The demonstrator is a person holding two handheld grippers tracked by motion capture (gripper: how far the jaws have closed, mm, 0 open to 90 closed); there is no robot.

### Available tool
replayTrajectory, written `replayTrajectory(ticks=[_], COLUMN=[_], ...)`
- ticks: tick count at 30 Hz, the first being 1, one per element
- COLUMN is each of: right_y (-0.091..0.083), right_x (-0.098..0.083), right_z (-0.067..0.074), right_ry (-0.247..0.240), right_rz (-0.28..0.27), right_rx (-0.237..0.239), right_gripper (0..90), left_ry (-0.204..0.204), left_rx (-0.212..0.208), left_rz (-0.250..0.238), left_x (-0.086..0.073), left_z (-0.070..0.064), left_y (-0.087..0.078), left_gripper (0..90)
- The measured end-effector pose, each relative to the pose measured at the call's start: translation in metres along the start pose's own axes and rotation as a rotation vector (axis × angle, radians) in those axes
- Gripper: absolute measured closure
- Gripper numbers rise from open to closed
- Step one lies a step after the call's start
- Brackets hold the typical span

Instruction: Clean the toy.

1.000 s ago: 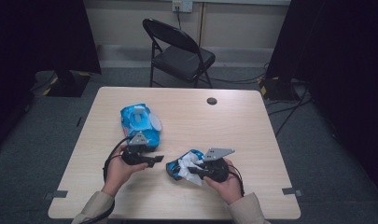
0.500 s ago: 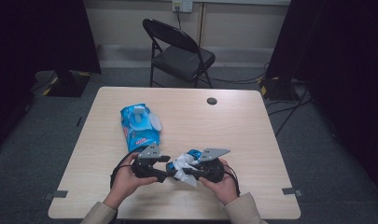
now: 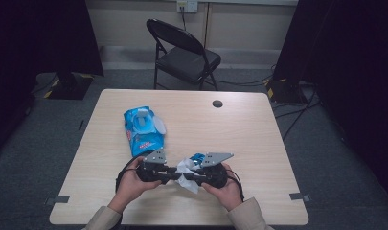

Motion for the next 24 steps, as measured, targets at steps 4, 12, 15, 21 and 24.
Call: replayTrajectory(ticks=[4, 12, 15, 21, 24], right_y=[0.001, -0.015, -0.017, -0.004, 0.005], right_x=[0.002, 0.006, 0.004, -0.002, -0.002], right_z=[0.000, -0.026, -0.041, -0.053, -0.053], right_ry=[0.003, 0.061, 0.095, 0.071, 0.053], right_rz=[0.001, -0.035, -0.038, 0.002, 0.024], right_rx=[-0.016, -0.131, -0.167, -0.189, -0.186], right_gripper=[71.5, 32.7, 26.7, 22.2, 20.3], left_ry=[-0.045, -0.138, -0.165, -0.208, -0.207], left_rx=[0.004, 0.065, 0.098, 0.126, 0.123], left_rz=[0.016, -0.008, -0.004, 0.038, 0.067], left_x=[-0.006, -0.032, -0.043, -0.067, -0.074], left_z=[0.006, 0.026, 0.030, 0.033, 0.030], left_y=[-0.008, -0.042, -0.053, -0.059, -0.052], left_gripper=[87.7, 87.8, 87.8, 87.8, 87.6])
Point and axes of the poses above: each handheld gripper's, and its own axes: y roughly forward along the jaws, x roughly out of its top, z roughly to its left, the point moved 8 cm from there along y, roughly forward along the jaws, and after that the axes turned 13 degrees about z, right-handed, at the moved point
